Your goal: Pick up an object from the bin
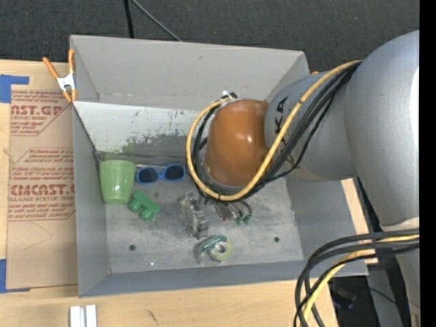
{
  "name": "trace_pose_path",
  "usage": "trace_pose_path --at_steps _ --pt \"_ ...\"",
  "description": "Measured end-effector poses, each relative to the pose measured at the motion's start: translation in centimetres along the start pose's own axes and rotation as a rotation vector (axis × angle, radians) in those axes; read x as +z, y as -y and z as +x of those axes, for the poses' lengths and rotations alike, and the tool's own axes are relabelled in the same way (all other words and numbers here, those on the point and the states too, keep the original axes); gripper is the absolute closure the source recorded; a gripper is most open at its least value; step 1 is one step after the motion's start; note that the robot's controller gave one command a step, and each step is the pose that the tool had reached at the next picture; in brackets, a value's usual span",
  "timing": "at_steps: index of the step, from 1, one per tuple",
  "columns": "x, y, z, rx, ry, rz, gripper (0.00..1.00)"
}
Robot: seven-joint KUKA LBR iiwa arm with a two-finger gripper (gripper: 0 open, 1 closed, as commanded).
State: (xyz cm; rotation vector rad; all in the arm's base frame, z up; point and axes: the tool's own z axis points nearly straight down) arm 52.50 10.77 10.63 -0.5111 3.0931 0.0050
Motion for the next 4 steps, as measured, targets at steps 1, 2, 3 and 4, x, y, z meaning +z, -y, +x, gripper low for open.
trace_pose_path --at_steps 1,2,3,4 --pt "0.1 0.3 0.3 0.004 -0.006 0.001 0.0" --pt "2.5 1.8 4.7 -0.218 -0.006 0.002 0.0" --pt "2.4 1.7 4.7 -0.217 -0.006 0.0 1.0" --pt "-12.6 0.4 1.7 -0.243 0.004 0.003 1.0"
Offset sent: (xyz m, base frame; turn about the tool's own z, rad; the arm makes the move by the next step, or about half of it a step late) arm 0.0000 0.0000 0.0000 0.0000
